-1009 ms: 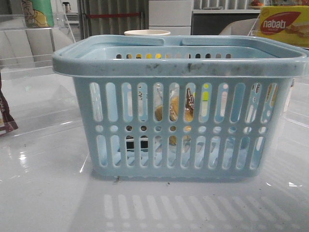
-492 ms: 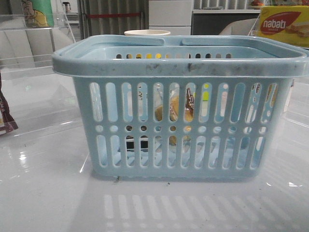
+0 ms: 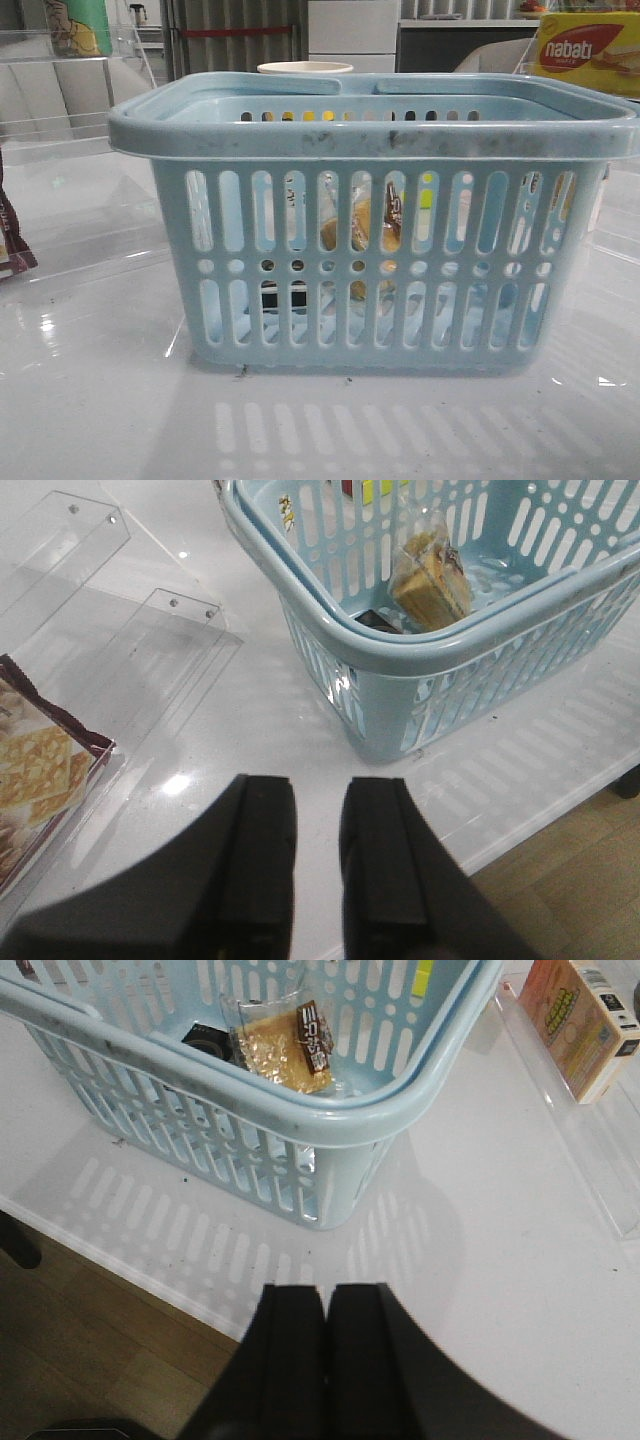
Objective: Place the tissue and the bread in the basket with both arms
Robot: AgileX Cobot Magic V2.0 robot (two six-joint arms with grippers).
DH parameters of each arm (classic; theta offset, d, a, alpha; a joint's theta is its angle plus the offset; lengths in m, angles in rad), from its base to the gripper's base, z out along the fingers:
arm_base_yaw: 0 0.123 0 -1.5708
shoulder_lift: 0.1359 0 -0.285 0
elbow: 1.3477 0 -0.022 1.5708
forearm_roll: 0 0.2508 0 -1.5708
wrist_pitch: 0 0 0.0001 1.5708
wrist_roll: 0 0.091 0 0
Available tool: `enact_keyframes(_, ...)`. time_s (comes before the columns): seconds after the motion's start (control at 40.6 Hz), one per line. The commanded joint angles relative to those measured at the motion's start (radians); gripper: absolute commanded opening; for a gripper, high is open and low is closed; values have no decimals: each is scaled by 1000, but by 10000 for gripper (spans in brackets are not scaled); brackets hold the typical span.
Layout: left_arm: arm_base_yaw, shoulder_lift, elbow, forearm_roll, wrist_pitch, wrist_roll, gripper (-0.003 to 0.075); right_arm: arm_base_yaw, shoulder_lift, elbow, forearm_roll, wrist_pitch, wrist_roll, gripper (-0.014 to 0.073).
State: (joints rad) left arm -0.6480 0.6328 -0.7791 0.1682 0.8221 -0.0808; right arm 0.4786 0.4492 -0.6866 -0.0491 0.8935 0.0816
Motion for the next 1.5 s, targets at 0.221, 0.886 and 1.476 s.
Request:
enact_keyframes(0.221, -5, 2, -25, -7, -51, -3, 92, -3, 4, -25, -17, -63, -5, 57)
enact_keyframes(0.886, 159, -127, 71, -58, -175, 1, 93, -3, 4, -25, -17, -62, -5, 57)
enact_keyframes(1.476, 605, -604, 746, -192, -869, 1, 93, -3, 4, -25, -17, -62, -5, 57)
